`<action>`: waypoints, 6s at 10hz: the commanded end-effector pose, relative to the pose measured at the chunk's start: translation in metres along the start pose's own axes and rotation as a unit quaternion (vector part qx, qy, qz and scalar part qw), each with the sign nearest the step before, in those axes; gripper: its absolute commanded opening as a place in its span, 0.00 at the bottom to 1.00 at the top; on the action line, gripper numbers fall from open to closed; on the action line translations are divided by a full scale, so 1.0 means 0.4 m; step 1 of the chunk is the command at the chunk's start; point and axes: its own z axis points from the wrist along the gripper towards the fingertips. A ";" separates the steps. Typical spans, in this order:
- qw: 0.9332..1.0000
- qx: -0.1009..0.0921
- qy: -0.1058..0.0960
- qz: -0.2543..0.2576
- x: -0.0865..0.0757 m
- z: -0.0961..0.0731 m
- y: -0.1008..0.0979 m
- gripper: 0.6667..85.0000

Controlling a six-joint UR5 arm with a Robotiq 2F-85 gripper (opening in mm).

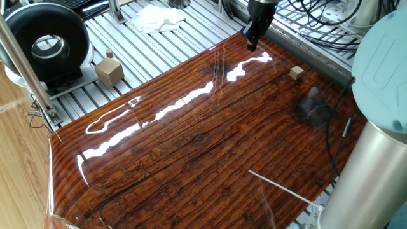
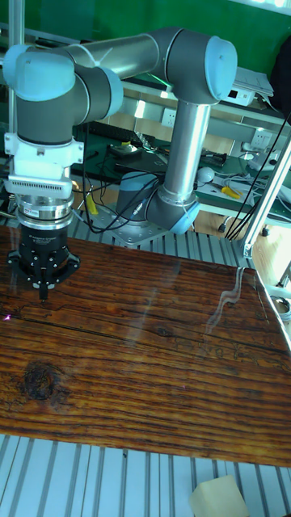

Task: Hold a small block with the gripper and sweep it from left to right on the table

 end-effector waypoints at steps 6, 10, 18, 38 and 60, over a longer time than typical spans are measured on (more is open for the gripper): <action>0.999 -0.004 -0.027 -0.045 0.076 0.051 -0.274 0.00; 0.999 0.045 -0.016 -0.023 0.126 0.061 -0.363 0.00; 0.998 0.004 -0.067 0.015 0.071 0.066 -0.314 0.00; 0.998 0.004 -0.033 0.057 0.178 0.157 -0.337 0.47; 0.993 0.043 0.059 0.092 0.315 0.186 -0.375 0.52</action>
